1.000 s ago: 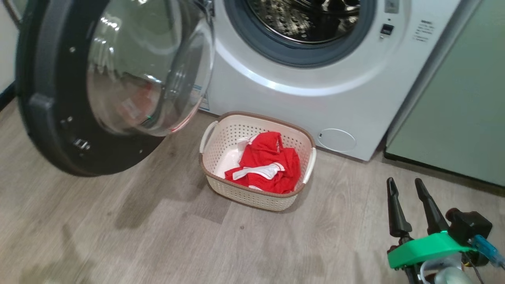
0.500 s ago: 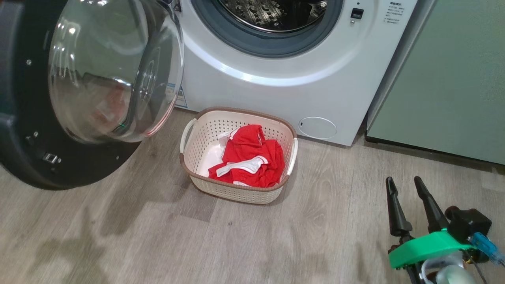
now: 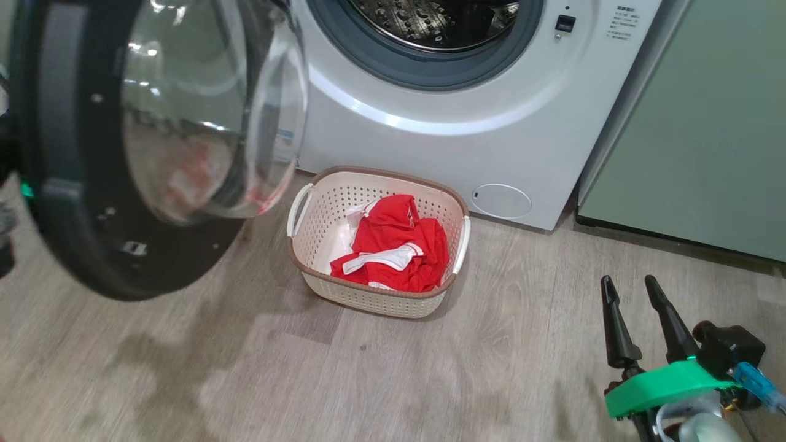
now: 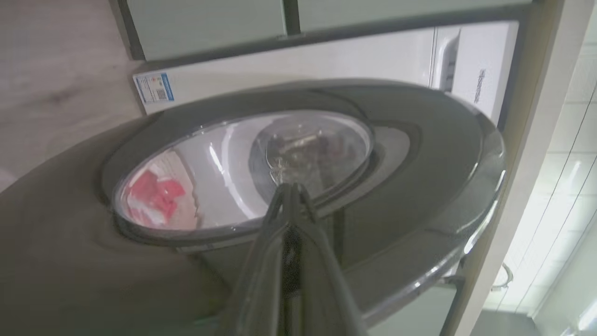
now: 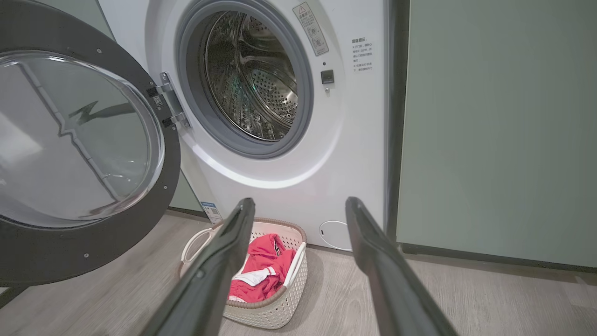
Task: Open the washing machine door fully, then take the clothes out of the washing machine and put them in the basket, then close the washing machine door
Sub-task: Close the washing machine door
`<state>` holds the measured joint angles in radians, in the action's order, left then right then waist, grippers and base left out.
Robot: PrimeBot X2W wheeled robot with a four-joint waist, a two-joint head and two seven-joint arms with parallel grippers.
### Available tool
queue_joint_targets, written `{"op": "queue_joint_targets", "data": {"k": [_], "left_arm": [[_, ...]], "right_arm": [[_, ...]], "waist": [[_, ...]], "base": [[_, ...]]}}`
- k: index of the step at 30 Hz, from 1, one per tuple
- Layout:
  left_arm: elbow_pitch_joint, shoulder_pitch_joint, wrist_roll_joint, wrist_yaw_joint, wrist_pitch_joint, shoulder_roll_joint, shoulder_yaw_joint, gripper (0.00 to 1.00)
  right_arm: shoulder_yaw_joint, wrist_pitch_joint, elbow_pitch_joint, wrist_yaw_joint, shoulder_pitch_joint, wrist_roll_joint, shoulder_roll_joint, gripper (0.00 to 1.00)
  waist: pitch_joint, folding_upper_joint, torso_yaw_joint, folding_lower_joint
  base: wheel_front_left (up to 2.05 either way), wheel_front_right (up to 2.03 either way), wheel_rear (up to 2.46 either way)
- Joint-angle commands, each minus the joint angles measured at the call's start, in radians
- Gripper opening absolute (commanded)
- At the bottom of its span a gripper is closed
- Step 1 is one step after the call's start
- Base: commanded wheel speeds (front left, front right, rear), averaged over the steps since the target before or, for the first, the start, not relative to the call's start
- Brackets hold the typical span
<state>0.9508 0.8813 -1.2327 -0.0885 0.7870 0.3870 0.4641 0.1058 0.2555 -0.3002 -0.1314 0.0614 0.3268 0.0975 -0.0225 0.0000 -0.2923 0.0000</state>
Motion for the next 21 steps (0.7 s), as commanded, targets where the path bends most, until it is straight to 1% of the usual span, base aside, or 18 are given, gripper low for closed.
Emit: {"op": "queue_joint_targets", "data": {"k": [1, 2, 7, 11, 15, 21], "left_arm": [[-0.061, 0.01, -0.008, 0.003, 0.044, 0.01, -0.014, 0.0], [-0.061, 0.01, -0.008, 0.003, 0.044, 0.01, -0.014, 0.0], [-0.137, -0.006, -0.02, -0.002, 0.124, -0.059, -0.054, 0.0], [-0.188, -0.018, -0.036, -0.01, 0.167, -0.116, -0.074, 0.0], [-0.229, -0.035, -0.043, -0.004, 0.203, -0.164, -0.1, 0.0], [-0.254, -0.044, -0.046, 0.002, 0.201, -0.214, -0.117, 0.0]], "right_arm": [[0.016, 0.006, 0.027, 0.001, 0.033, -0.004, 0.008, 1.0], [0.016, 0.006, 0.027, 0.001, 0.033, -0.004, 0.008, 1.0], [0.018, 0.006, 0.025, 0.001, 0.041, -0.003, 0.005, 1.0], [0.024, 0.006, 0.024, 0.001, 0.045, -0.001, 0.004, 1.0], [0.028, 0.006, 0.026, 0.001, 0.049, -0.002, 0.005, 1.0], [0.025, 0.006, 0.023, 0.001, 0.052, -0.002, 0.007, 1.0]], "waist": [[0.0, 0.0, -0.006, 0.0], [0.0, 0.0, -0.006, 0.0], [0.002, 0.0, -0.009, 0.0], [0.003, 0.0, 0.006, 0.0], [0.001, 0.0, 0.038, 0.0], [-0.008, 0.0, 0.11, 0.0]], "base": [[0.0, 0.0, 0.0], [0.0, 0.0, 0.0], [0.0, 0.0, 0.0], [0.0, 0.0, 0.0], [0.0, 0.0, 0.0], [0.0, 0.0, 0.0]]}}
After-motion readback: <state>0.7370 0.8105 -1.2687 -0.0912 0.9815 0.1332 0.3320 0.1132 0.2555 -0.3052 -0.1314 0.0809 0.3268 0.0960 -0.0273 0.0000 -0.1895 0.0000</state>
